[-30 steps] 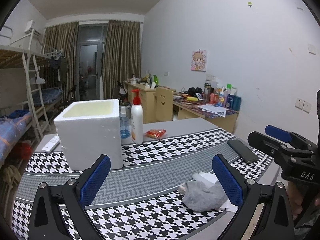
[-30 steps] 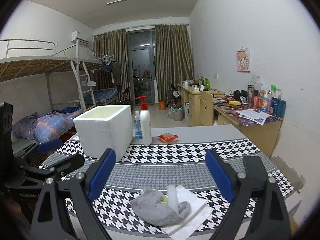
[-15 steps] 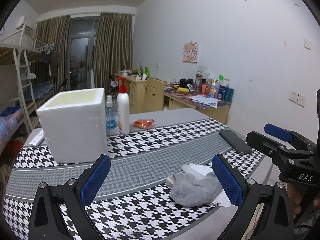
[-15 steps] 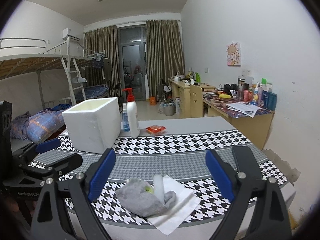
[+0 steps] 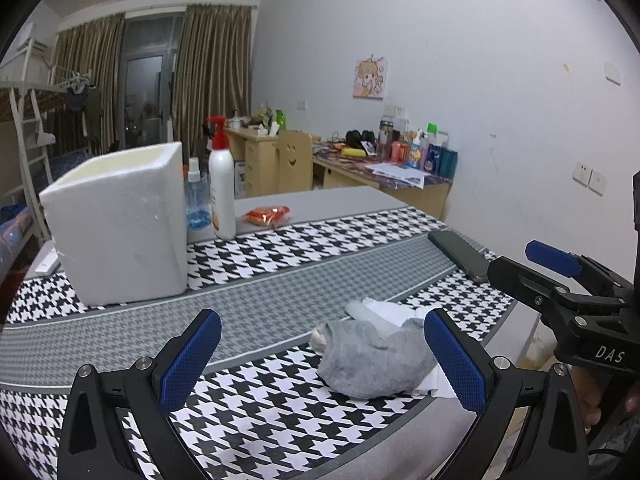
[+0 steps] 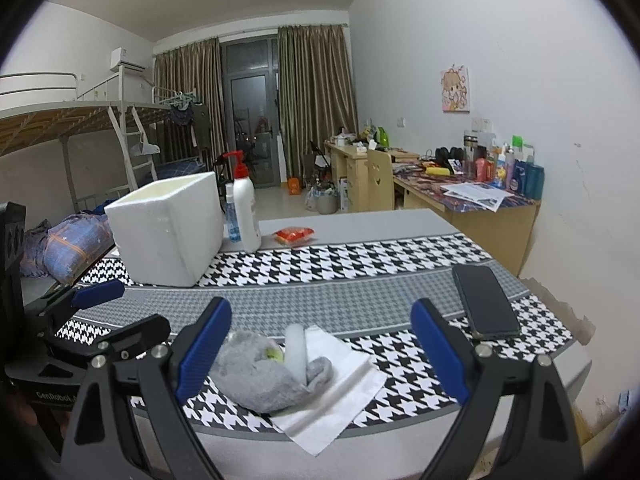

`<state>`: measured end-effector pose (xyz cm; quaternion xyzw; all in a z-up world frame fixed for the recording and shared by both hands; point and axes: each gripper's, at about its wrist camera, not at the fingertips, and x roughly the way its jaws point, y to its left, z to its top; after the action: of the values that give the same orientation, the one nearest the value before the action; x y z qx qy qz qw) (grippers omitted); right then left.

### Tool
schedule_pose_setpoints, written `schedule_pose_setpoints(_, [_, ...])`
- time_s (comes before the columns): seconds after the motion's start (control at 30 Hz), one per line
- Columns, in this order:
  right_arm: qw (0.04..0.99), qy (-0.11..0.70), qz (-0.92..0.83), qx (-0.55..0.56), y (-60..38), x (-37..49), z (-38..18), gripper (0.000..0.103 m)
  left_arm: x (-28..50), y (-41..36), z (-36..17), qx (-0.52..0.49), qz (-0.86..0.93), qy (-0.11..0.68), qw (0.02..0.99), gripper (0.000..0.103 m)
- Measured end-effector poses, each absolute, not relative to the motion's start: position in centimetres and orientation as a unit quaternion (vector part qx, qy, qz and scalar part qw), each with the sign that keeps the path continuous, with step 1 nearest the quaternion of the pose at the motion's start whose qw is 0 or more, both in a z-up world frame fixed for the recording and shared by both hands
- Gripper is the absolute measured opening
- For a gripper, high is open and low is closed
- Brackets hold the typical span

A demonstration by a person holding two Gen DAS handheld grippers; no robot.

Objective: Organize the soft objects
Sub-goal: 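Lower both grippers toward the grey sock on the white cloth, then close the left gripper on the grey sock and lift it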

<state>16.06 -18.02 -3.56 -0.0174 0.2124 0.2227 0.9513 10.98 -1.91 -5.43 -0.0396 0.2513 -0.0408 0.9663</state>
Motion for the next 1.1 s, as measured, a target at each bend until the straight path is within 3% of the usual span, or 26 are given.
schedule_pose_setpoints(0.5, [0.946, 0.244, 0.213, -0.013, -18.8, 17.3, -5.9, 0.094, 13.3, -3.0, -8.2, -0.036, -0.062, 0.298, 0.952, 0.1])
schedule_pose_setpoints(0.87, [0.941, 0.268, 0.207, -0.009, -19.3, 18.6, -7.3, 0.094, 15.2, -3.5, -10.5, -0.046, -0.083, 0.349, 0.932, 0.083])
schedule_pose_setpoints(1.1, [0.938, 0.28, 0.203, -0.003, -19.5, 19.1, -7.9, 0.094, 16.1, -4.0, -11.7, -0.044, -0.091, 0.38, 0.919, 0.06])
